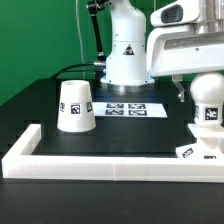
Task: Assemble lamp
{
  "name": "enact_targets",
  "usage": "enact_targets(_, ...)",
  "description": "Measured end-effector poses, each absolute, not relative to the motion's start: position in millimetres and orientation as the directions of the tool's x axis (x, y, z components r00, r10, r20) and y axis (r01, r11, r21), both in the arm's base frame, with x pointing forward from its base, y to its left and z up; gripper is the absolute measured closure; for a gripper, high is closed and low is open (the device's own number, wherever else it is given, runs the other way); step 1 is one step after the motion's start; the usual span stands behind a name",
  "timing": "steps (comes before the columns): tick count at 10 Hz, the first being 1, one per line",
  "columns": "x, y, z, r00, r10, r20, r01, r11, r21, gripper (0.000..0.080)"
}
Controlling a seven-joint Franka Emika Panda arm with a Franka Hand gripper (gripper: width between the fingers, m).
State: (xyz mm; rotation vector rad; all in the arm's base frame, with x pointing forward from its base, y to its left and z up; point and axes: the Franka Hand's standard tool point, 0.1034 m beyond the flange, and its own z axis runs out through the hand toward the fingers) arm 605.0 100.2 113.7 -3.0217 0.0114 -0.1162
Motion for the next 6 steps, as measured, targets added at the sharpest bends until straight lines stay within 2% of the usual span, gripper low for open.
enact_targets(3,608.0,100.2,115.8,0.949,0.291,0.121,0.300,-0.952,-0.060,0.0101)
enact_targets(6,608.0,105.2,115.8,0.837,0.531,0.130,0.537,-0.844,-0.011,0.0101)
